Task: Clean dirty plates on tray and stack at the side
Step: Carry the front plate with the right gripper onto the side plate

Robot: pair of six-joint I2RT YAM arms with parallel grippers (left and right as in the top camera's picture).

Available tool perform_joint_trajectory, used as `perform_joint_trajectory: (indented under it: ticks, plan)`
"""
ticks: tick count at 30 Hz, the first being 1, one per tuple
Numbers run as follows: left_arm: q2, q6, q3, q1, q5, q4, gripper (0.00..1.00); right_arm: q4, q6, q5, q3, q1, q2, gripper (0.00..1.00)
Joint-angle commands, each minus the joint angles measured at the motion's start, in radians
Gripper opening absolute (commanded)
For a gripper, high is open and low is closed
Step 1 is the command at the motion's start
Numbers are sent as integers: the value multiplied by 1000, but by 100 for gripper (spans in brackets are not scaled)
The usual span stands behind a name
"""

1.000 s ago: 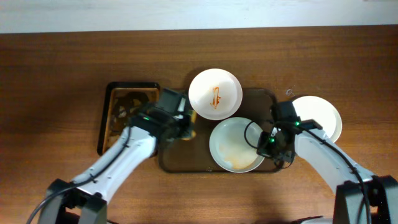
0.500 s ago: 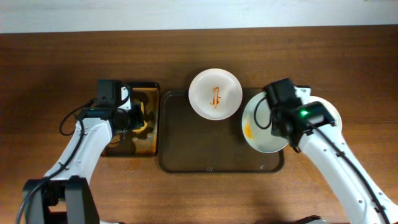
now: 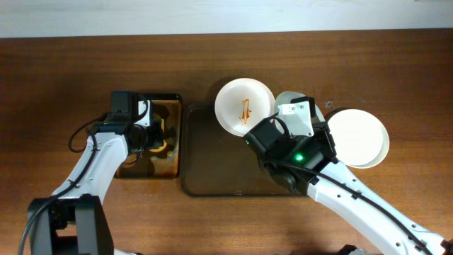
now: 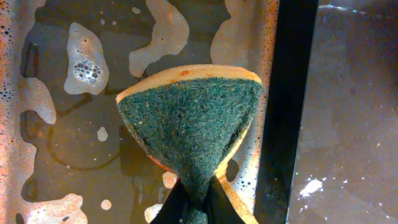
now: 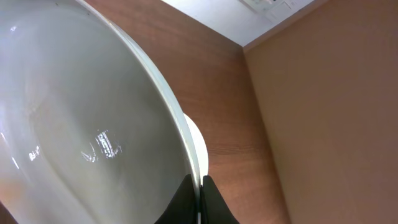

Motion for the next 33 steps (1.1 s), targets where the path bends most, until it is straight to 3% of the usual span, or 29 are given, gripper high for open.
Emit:
perform_joint_trajectory:
  ticks: [1, 5, 11, 14, 17, 23, 24, 26, 27, 30, 33]
  plan:
    - [7, 19, -1, 6, 4, 3, 0, 16, 7, 27, 22, 1, -11, 4]
    - [7, 19, -1, 6, 4, 3, 0, 75, 97, -305, 22, -209, -11, 4]
    - [7, 19, -1, 6, 4, 3, 0, 134, 91, -735, 22, -765, -10, 4]
    - [7, 19, -1, 6, 4, 3, 0, 151, 89, -833, 19, -964, 14, 4]
    - [7, 19, -1, 6, 4, 3, 0, 185, 53, -911, 6, -1086, 90, 4]
    - [7, 19, -1, 6, 4, 3, 0, 212, 9, -973, 6, -1133, 227, 6]
    - [7, 19, -1, 6, 4, 3, 0, 216, 7, -1018, 7, -1133, 226, 35]
    - [7, 19, -1, 6, 4, 3, 0, 230, -132, -1242, 29, -1133, 222, 67]
    - [7, 19, -1, 6, 4, 3, 0, 229, -176, -1340, 45, -1129, 222, 76]
    - [7, 19, -1, 6, 4, 3, 0, 209, -278, -1516, 97, -1042, 222, 76]
    - [7, 19, -1, 6, 4, 3, 0, 282, -304, -1498, 93, -853, 226, 74]
